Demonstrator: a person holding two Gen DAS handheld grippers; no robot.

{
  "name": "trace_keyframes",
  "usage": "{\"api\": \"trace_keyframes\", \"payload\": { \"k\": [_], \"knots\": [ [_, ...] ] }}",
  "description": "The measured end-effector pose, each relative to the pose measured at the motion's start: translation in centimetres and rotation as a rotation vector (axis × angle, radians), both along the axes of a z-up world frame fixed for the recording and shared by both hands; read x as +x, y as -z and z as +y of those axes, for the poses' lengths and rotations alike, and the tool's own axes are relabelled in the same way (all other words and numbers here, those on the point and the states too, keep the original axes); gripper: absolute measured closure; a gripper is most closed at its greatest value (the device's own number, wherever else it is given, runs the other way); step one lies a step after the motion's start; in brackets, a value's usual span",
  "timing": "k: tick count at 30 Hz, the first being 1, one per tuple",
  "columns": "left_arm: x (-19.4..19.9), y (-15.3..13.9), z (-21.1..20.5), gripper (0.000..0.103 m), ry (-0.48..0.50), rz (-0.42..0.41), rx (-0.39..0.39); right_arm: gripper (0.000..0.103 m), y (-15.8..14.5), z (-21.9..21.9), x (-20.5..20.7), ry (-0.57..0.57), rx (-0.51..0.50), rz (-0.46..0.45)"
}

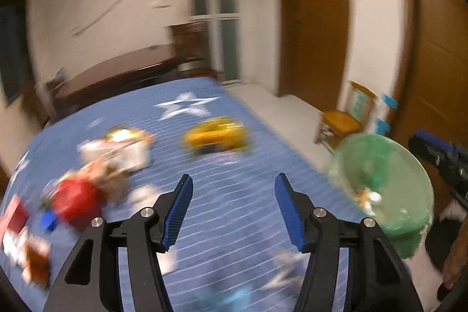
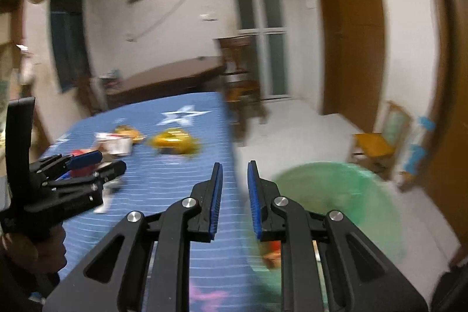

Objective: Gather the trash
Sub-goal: 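Grasp the white alcohol-wipes pack with the left tool while the right tool grasps the orange paper cup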

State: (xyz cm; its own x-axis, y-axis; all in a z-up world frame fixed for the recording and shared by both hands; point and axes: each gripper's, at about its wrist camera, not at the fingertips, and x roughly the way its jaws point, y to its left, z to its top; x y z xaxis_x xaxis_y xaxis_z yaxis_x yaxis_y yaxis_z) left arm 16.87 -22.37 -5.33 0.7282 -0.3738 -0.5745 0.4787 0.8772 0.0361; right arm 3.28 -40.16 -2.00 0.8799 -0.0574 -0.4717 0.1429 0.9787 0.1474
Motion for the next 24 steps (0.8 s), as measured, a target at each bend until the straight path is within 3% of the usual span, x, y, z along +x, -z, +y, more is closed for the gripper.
{"api": "trace_keyframes", "payload": {
  "k": [6, 9, 11, 13, 15, 18, 21, 24],
  "knots": [
    [0.3, -2.0, 16.6, 0.038, -0.334, 0.018, -0.07, 0.087, 0.3, 8.8, 4.3, -0.312, 0.103, 0.025],
    [1.0, -1.8, 25.2, 0.036, -0.536, 0.091, -0.111, 0.087, 0.6, 14.6, 6.8, -0.48, 0.127, 0.073],
    [2.1, -1.2, 30.7, 0.034, -0.621, 0.194, -0.193, 0.079, 1.1, 18.8, 8.0, -0.59, 0.157, 0.12],
    [3.4, 0.1, 35.8, 0.034, -0.712, 0.332, -0.316, 0.055, 1.8, 23.1, 10.0, -0.687, 0.213, 0.186],
    [4.8, 1.5, 38.4, 0.032, -0.742, 0.428, -0.389, 0.05, 2.1, 25.8, 10.8, -0.721, 0.218, 0.213],
    [6.3, 2.9, 40.0, 0.028, -0.788, 0.507, -0.487, 0.05, 3.2, 29.0, 10.9, -0.746, 0.22, 0.248],
    [7.6, 3.8, 40.3, 0.026, -0.847, 0.564, -0.541, 0.048, 4.1, 29.9, 10.8, -0.739, 0.234, 0.285],
    [9.1, 4.6, 40.4, 0.024, -0.933, 0.581, -0.54, 0.047, 5.0, 29.8, 11.0, -0.716, 0.236, 0.308]
  ]
}}
